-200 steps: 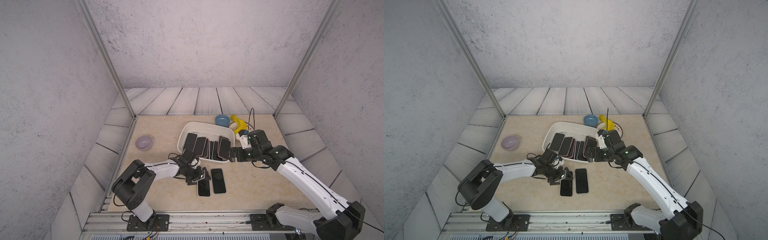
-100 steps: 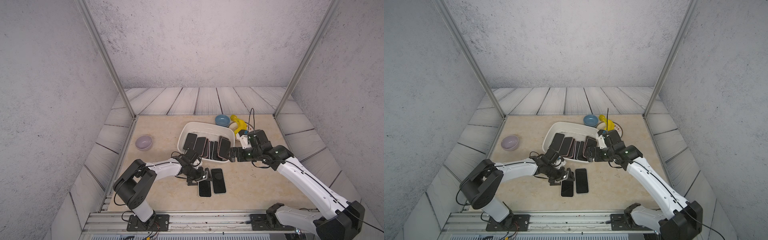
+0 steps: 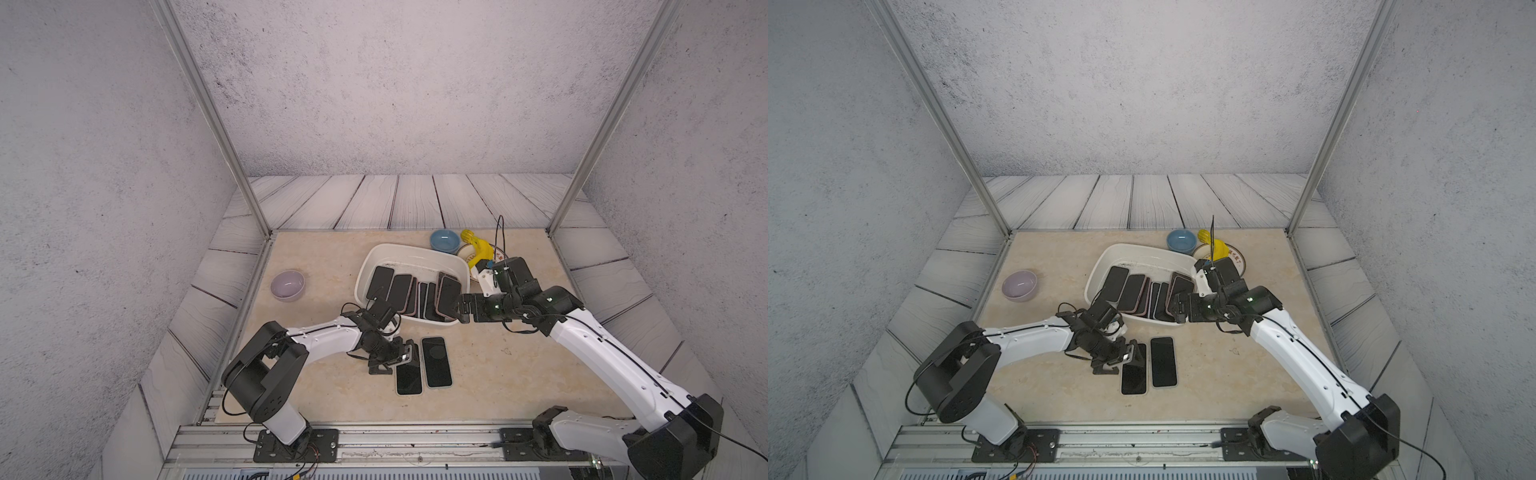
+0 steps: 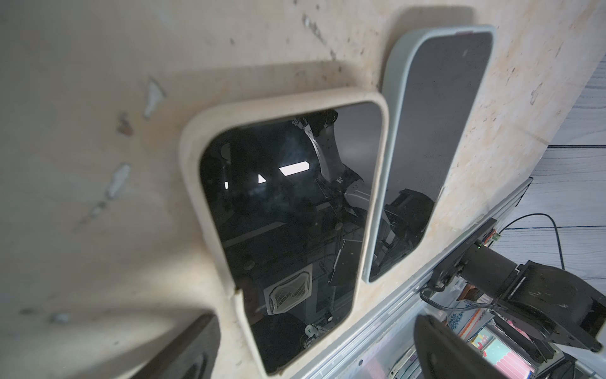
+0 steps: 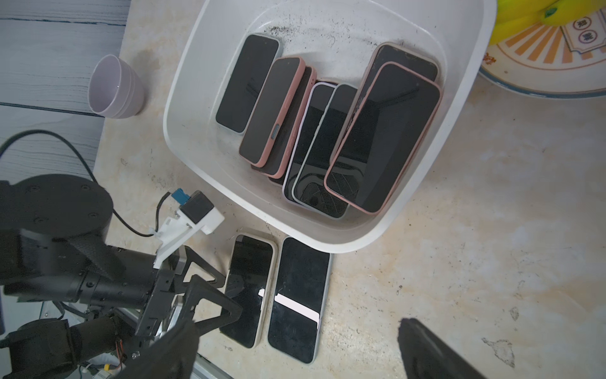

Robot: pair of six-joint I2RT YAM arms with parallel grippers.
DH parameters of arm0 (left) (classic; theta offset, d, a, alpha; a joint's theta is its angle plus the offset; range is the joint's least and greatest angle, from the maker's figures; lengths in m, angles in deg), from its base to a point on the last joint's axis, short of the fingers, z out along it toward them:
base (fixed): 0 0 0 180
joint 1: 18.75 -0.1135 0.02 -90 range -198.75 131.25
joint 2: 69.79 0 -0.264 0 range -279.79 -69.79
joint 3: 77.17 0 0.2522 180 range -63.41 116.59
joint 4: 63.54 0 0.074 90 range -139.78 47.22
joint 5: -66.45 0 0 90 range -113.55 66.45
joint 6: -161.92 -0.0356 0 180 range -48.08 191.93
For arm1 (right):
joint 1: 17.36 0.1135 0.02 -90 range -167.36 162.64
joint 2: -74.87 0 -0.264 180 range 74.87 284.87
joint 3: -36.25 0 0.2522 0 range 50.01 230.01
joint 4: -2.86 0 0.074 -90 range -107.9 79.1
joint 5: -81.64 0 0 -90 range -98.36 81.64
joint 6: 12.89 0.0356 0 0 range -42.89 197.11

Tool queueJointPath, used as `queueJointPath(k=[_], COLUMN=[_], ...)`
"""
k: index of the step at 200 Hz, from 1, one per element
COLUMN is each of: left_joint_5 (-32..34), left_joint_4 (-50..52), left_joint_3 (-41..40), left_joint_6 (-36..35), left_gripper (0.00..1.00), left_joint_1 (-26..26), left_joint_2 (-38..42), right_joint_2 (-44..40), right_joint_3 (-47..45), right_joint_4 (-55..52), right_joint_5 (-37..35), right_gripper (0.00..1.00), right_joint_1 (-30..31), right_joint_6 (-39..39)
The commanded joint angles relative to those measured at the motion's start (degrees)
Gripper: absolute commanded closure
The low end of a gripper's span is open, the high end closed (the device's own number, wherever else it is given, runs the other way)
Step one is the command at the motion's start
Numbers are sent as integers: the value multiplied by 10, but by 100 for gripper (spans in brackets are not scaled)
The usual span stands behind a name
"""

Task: Take the phone out of the storage box
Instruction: Place the phone at the center of the board.

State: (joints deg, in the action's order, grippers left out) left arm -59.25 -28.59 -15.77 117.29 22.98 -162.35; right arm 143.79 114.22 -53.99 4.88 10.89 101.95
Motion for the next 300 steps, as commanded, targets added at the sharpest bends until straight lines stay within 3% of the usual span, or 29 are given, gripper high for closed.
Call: queueJointPath(k=[1,71,119,155,206,249,300], left_joint_5=[-8,-18,18,40,60,28,35], left_joint_4=[-4,7,125,196,270,258,248], left_joint_3=[20,41,70,66,71,53,32], left_joint_6=[10,6,-41,-54,-85,-54,-49], left_gripper=[1,1,2,2,2,2,1], left_joint_1=[10,17,3,-51,-195,-206,-208], left_joint_2=[-19,-18,63,162,283,321,343], right_joint_2=[1,35,138,247,382,438,478], right_joint_3=[18,48,123,212,315,335,335], right_joint_4=[-17,-49,-108,-141,-100,-42,-3], right_joint_5=[-11,-34,-23,46,152,190,210], right_gripper=[0,0,2,13,31,36,38], right_joint_1=[-4,-5,-5,-5,-4,-1,15], right_joint_6=[-6,-9,-5,6,51,109,140])
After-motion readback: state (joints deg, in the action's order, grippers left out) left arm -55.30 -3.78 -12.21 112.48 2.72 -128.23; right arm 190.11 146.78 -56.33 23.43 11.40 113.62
